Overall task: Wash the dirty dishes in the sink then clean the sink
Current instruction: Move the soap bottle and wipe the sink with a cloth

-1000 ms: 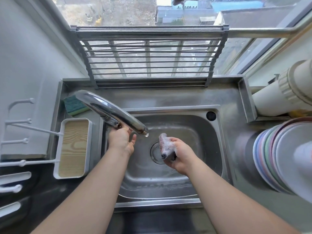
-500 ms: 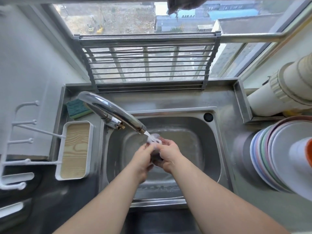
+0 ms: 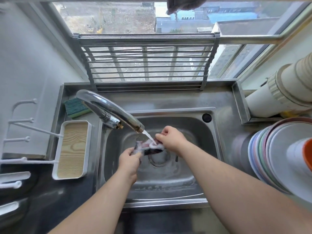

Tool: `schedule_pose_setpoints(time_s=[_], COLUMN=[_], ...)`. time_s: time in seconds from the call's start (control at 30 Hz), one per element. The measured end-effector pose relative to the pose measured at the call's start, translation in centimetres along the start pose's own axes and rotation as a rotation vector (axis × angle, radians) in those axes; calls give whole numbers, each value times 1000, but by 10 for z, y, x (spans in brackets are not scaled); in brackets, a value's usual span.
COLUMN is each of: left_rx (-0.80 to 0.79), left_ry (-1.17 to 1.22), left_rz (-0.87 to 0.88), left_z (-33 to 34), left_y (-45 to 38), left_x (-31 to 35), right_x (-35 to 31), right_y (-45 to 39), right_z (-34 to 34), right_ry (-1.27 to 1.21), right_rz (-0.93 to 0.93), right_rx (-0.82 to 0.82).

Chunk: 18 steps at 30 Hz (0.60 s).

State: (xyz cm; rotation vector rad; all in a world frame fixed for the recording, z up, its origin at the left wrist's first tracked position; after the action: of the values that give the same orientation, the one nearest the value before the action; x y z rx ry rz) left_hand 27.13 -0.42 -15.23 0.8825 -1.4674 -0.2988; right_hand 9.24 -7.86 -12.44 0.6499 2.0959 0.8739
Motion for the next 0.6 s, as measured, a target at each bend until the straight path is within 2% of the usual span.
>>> schedule_pose_setpoints(time_s=[0.07,0.17,0.27,0.37,0.43,0.53,0.6], left_rx=[-90,-216,-249,-137,-54,-153,-274], left_ry=[69,398,536,405,259,195,155], left_rz=[-13,-217,-217,-120,-60,-54,-60], left_z=[3,13,24,33,33,37,41], left_y=[1,3,3,5,4,7,12], left_x=[4,10,17,19,18,22,28], right_x=[9,18,29,41,45,53,58], right_y=[-2,1,10,17,18,12,8], right_z=[-6,-3,4,17,21,18,13], right_ry=[-53,-269,-337,-473,-620,-779,-693], right_rz=[30,88,87,97,168,266,253], right_rx=[-9,-82,-154,-306,-324,-189,-131])
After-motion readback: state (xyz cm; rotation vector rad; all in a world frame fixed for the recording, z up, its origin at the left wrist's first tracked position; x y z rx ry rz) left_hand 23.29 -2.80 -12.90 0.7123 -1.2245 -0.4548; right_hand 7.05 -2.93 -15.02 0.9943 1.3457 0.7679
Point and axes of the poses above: each hand's wrist, its own y-axis away from the middle knuckle, its own z-axis out of the palm, x = y × z, the point moved 2 cm from there along -y, towards the middle knuckle, and after that the axes turned 10 degrees about z, right-handed, at the moved point
